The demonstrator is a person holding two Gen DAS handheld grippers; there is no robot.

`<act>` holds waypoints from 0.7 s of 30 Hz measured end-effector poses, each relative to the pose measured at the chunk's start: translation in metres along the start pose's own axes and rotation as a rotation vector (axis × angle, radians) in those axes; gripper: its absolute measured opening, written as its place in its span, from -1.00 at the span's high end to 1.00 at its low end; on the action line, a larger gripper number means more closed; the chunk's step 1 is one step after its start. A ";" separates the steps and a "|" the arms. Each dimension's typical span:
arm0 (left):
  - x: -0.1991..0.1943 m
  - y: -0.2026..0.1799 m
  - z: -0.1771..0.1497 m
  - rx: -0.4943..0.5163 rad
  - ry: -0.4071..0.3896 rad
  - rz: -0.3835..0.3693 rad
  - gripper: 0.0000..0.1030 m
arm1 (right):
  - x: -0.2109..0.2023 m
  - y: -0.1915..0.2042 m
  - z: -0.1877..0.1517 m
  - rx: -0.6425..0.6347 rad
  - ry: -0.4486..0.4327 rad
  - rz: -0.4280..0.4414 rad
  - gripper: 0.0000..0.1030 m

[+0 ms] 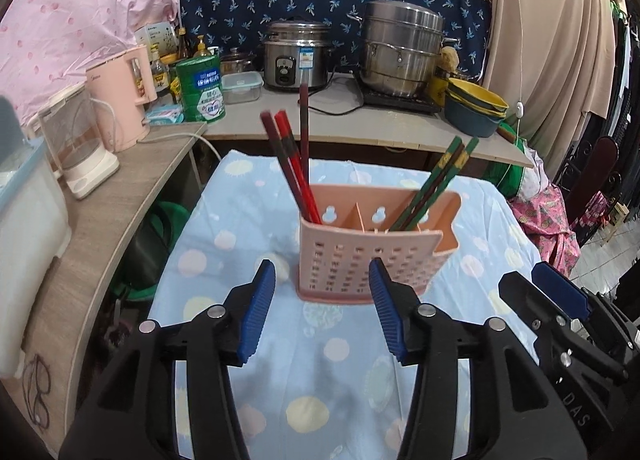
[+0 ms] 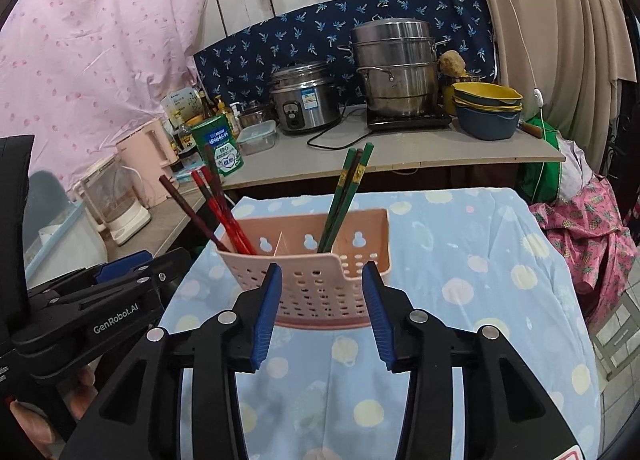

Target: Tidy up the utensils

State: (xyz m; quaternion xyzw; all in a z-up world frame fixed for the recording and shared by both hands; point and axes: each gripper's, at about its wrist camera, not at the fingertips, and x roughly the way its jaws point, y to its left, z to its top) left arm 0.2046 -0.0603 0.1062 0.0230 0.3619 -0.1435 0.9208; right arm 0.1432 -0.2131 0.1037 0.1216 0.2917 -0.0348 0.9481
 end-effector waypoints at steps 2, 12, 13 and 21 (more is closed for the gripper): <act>-0.003 0.000 -0.009 0.000 0.005 0.006 0.06 | -0.005 0.003 -0.010 -0.007 0.009 -0.005 0.07; -0.015 0.000 -0.046 0.006 0.029 0.035 -0.18 | -0.018 0.013 -0.051 -0.030 0.076 -0.023 -0.06; -0.015 0.001 -0.049 0.005 0.033 0.039 -0.18 | -0.018 0.013 -0.054 -0.029 0.081 -0.023 -0.06; -0.024 0.001 -0.063 0.024 0.015 0.089 -0.52 | -0.023 0.009 -0.065 -0.014 0.096 -0.046 -0.18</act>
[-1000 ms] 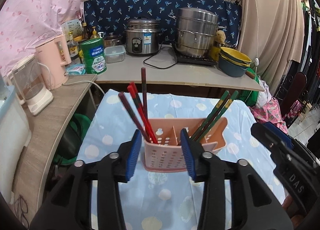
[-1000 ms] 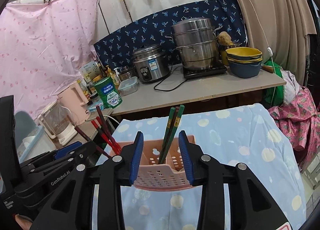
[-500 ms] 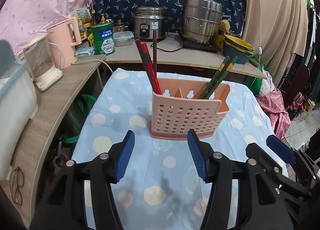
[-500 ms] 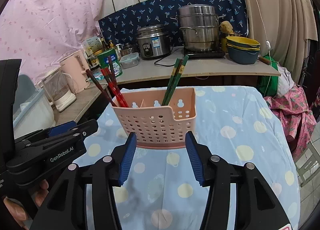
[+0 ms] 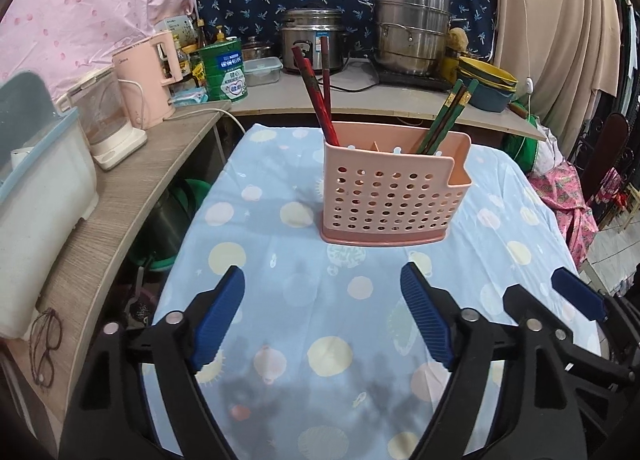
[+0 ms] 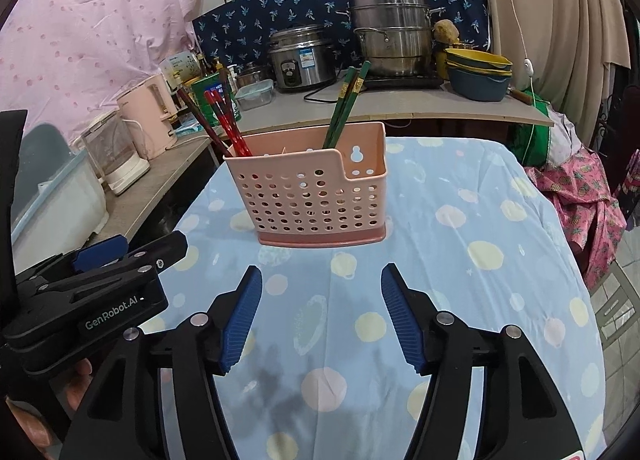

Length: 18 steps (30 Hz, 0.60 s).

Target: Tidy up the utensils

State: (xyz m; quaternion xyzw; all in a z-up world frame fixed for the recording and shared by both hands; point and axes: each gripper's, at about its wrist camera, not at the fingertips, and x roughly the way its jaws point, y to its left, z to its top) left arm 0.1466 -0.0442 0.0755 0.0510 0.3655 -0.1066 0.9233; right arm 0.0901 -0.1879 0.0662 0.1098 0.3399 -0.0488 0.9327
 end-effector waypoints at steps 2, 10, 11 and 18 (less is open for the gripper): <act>-0.002 -0.001 -0.003 0.007 -0.002 0.009 -0.65 | -0.002 0.000 -0.002 -0.007 -0.004 -0.016 -0.20; -0.001 0.003 -0.013 0.005 0.018 0.034 -0.73 | -0.004 -0.003 -0.011 0.004 0.015 -0.025 -0.44; -0.001 0.003 -0.014 0.005 0.019 0.036 -0.75 | -0.004 -0.003 -0.012 0.006 0.018 -0.028 -0.47; 0.001 0.006 -0.021 0.002 0.031 0.049 -0.78 | -0.006 -0.002 -0.016 -0.008 0.006 -0.061 -0.65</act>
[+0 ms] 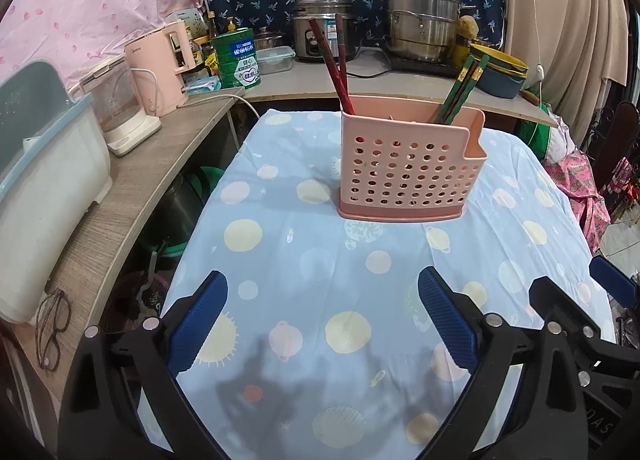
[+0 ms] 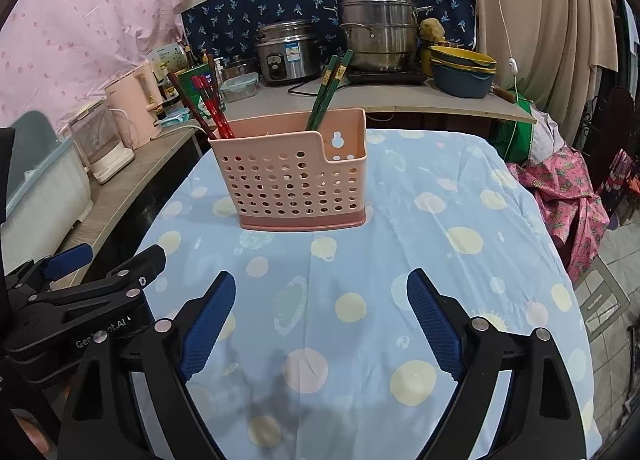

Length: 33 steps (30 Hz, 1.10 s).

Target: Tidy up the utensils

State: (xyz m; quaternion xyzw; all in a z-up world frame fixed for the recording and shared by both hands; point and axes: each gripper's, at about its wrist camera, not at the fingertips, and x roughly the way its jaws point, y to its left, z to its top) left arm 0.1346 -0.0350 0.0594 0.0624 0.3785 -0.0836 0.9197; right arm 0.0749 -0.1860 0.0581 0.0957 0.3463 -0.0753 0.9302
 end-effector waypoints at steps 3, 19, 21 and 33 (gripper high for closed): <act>0.000 0.001 0.000 0.000 0.001 0.004 -0.79 | -0.001 0.001 0.000 -0.008 -0.010 -0.011 -0.67; 0.001 0.003 -0.003 -0.011 0.006 0.023 -0.84 | 0.001 -0.001 -0.004 -0.001 -0.010 -0.033 -0.87; 0.002 0.002 -0.003 -0.011 0.007 0.027 -0.84 | 0.002 -0.002 -0.004 0.001 -0.008 -0.035 -0.87; 0.007 0.001 -0.005 -0.016 0.013 0.049 -0.84 | 0.007 -0.001 -0.006 0.001 0.003 -0.038 -0.87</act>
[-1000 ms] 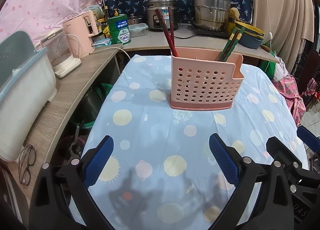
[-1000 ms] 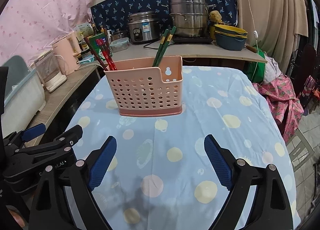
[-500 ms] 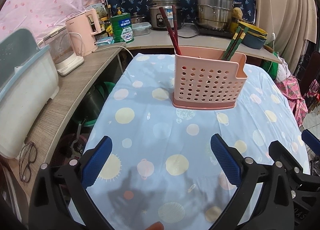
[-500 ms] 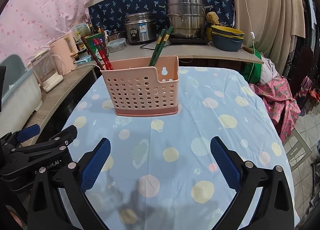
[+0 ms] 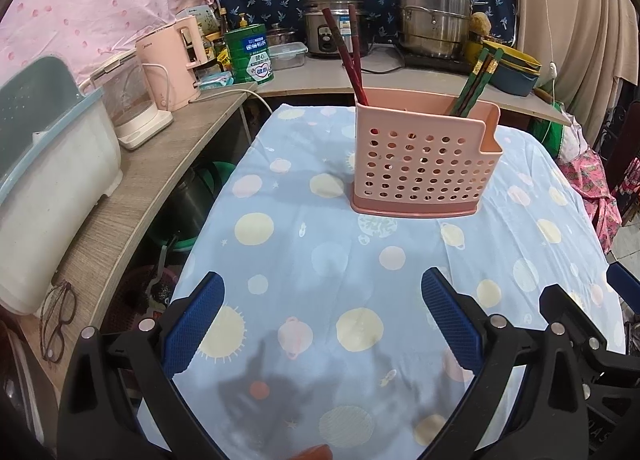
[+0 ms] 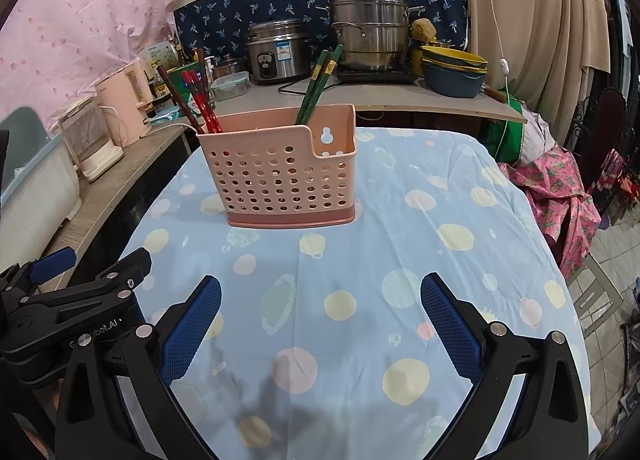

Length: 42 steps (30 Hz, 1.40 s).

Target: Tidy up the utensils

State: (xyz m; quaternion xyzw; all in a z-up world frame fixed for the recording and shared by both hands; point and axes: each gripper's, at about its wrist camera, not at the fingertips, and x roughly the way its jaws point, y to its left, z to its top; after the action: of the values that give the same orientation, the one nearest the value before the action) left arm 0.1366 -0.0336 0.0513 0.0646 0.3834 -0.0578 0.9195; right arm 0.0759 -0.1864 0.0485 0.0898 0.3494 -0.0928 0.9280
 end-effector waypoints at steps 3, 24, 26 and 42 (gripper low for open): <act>0.002 0.001 0.000 -0.012 0.008 0.003 -0.84 | 0.002 0.000 -0.001 0.000 0.007 0.002 -0.87; 0.006 0.000 -0.001 0.002 0.005 0.023 -0.83 | 0.007 0.004 -0.003 0.000 0.019 0.002 -0.87; 0.005 0.000 -0.001 0.001 0.007 0.021 -0.83 | 0.007 0.004 -0.003 -0.001 0.020 0.002 -0.87; 0.005 0.000 -0.001 0.003 0.011 0.021 -0.83 | 0.007 0.004 -0.004 0.000 0.021 0.002 -0.87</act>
State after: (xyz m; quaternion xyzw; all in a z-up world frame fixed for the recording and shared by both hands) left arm 0.1393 -0.0340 0.0465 0.0702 0.3876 -0.0481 0.9179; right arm 0.0799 -0.1829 0.0415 0.0912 0.3590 -0.0908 0.9244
